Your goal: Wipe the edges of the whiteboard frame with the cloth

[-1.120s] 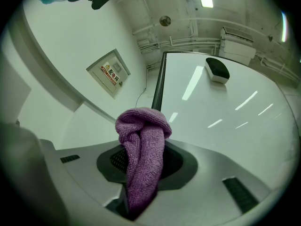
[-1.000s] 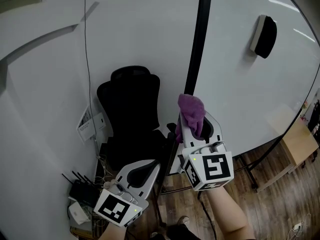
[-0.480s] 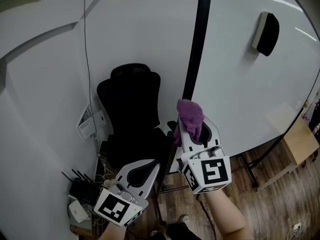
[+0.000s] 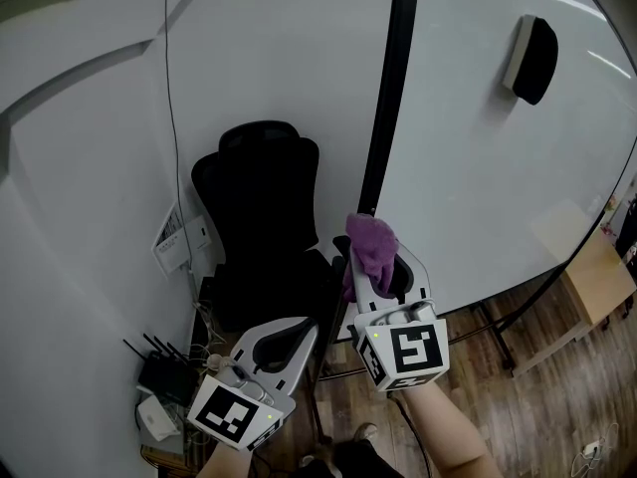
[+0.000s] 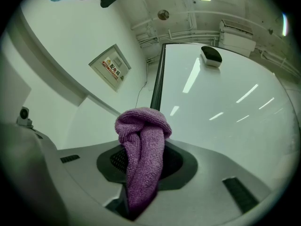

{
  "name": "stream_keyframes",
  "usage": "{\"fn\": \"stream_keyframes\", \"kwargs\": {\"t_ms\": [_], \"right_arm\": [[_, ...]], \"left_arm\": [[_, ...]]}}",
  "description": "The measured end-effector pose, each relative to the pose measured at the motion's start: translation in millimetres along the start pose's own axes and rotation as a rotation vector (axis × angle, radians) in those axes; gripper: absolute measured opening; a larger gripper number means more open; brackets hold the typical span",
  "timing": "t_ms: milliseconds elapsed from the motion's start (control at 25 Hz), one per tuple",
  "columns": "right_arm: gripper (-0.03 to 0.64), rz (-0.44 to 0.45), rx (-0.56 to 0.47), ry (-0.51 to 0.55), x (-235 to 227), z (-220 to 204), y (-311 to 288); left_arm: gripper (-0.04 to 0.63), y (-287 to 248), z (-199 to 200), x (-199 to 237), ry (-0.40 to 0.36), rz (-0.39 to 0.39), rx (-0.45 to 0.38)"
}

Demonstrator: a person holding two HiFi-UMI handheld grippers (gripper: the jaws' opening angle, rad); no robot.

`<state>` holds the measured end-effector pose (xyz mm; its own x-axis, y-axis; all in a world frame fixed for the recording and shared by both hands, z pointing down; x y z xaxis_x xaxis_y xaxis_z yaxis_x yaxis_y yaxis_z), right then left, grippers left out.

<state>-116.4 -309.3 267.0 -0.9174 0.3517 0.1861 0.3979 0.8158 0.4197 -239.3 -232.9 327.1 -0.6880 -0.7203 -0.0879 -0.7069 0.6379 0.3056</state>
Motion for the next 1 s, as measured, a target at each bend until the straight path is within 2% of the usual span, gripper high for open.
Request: {"fn": "stream_keyframes", "kwargs": {"t_ms": [280,600,760,1000], "right_arm": [[0.109,0.004,0.014,-0.002,2.7,-13.2,6.3],[0.109,0.003,0.036,-0.028,5.1,-29.1,13.3],[0.109,0.006,0.052,-0.031,7.0,-38.6,17.6],[0.107,0.000,0.048,-0.092,6.8,-48.7,23.2]], "left_arm": [[0.017,2.4,-5.6,0.2,0.025,0.009,0.026],[0.017,3.3,-12.3,2.0,0.009,0.009,0.020],[0.017,4.2,-16.9,0.7,0.034,0.013,0.047],[0.017,4.7,-23.9,0.4,0.037,0.013,0.055]]}}
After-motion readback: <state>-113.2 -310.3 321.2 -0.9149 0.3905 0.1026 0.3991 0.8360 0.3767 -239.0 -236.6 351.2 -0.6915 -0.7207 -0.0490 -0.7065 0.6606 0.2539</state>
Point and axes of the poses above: the fingertips, and each gripper's own axes: y backward along the fingers, x to its left, z out of its top, the point moved 5 cm from there along y, backward along the fingers, and after that the axes turned 9 degrees about -x, right-handed, at the moved point
